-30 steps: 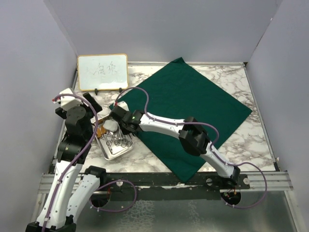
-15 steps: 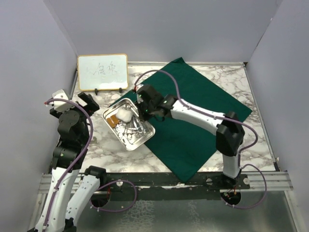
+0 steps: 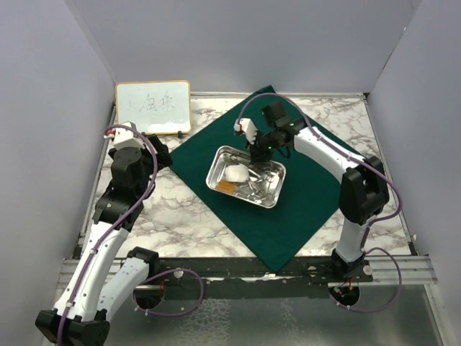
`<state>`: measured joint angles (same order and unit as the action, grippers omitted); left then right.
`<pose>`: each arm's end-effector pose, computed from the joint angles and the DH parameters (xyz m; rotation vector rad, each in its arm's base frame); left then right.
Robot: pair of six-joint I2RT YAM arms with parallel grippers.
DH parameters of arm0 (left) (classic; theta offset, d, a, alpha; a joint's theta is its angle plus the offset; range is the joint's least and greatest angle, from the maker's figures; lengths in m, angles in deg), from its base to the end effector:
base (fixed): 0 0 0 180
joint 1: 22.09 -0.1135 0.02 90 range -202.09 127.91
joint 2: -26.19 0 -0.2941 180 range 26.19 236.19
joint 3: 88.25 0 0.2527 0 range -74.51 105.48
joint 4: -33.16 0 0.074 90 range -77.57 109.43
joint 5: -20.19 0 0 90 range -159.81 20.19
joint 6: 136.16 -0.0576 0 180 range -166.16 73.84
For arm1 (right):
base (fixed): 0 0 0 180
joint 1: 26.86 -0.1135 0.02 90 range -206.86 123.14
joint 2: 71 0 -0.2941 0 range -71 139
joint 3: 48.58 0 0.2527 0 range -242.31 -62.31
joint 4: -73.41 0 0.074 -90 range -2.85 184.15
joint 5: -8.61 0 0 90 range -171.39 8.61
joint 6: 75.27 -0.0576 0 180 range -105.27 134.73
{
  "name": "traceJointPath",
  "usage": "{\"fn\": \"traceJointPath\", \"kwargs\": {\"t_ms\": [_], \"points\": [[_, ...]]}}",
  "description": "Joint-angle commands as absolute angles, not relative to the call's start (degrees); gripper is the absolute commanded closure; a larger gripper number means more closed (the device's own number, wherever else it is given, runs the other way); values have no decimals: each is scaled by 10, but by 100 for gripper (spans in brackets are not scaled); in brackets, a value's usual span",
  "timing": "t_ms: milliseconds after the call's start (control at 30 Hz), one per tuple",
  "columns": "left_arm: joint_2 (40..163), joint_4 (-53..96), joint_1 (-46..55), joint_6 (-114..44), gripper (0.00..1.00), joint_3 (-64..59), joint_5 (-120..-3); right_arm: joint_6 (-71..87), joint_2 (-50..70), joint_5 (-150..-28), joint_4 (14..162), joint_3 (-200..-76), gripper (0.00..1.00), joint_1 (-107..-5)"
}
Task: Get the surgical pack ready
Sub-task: Place the container in the surgical kit.
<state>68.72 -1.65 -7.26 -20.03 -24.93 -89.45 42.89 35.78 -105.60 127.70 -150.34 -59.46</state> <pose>0.1634 -0.0232 0.3709 -0.4168 1.7566 -0.1988 0.3421 0.2468 0.2642 -1.4282 2.1375 0.5773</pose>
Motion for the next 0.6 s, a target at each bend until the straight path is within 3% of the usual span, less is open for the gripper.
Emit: {"fn": "traceJointPath", "kwargs": {"t_ms": [0,200,367,567], "points": [[682,3,-47,-188,15,-255,-867,661,326,-1184,1378,-1565,99,-559],[677,-15,-24,-193,16,-249,-880,750,430,-1228,1518,-1712,99,-507],[687,-17,-15,-191,16,-257,-886,786,485,-1203,1572,-1761,99,-500],[704,4,-10,-191,17,-277,-904,793,490,-1204,1579,-1738,99,-495]]}}
